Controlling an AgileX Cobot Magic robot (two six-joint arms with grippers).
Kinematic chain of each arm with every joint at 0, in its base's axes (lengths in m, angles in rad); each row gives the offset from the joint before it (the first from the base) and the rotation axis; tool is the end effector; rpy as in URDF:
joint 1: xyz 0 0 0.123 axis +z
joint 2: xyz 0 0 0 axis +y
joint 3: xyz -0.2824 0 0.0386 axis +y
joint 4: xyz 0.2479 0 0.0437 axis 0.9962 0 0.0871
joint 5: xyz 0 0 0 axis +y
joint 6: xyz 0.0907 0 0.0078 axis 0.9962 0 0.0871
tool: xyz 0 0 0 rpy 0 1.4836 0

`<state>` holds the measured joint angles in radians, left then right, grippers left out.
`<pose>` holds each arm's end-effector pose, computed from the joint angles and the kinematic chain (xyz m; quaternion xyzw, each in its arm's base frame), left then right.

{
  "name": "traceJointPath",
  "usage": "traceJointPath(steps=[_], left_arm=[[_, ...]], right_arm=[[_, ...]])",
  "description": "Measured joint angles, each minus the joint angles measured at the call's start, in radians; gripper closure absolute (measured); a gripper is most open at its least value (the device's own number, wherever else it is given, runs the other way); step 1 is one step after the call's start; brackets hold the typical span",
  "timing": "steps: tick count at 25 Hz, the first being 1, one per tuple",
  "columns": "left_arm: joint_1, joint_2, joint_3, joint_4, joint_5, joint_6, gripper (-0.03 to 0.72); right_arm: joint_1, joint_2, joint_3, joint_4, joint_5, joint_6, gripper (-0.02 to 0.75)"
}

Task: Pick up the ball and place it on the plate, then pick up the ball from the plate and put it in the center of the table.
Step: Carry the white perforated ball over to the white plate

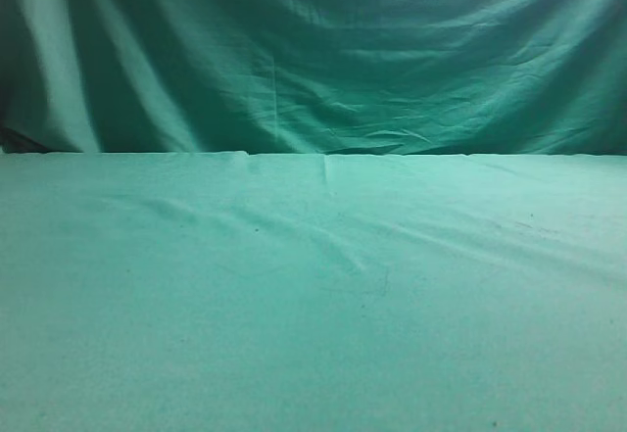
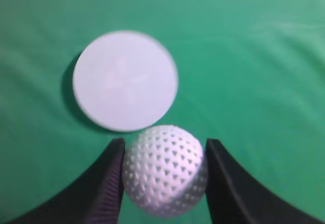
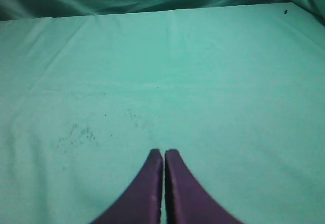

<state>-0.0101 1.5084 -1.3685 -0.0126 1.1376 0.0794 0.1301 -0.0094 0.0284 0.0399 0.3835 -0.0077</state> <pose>0.3062 -0.0041 0.3314 0.0424 0.9810 0.0004 0.1892 0.0518 0.0082 0.1696 -0.0451 0.8080 0.0528 0.5851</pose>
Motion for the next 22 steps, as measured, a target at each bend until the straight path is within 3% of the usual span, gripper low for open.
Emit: traceJointPath(steps=[6, 10, 15, 22], left_arm=[[0.121, -0.001, 0.209, 0.005, -0.16, -0.026, 0.387], [0.126, -0.001, 0.288, 0.049, -0.286, -0.039, 0.387], [0.126, 0.034, 0.298, 0.133, -0.394, -0.062, 0.387], [0.126, 0.143, 0.3, 0.142, -0.45, -0.075, 0.387]], right_arm=[[0.0, 0.0, 0.0, 0.0, 0.0, 0.0, 0.738], [0.0, 0.0, 0.0, 0.0, 0.0, 0.0, 0.738], [0.0, 0.0, 0.0, 0.0, 0.0, 0.0, 0.738], [0.0, 0.0, 0.0, 0.0, 0.0, 0.0, 0.738]])
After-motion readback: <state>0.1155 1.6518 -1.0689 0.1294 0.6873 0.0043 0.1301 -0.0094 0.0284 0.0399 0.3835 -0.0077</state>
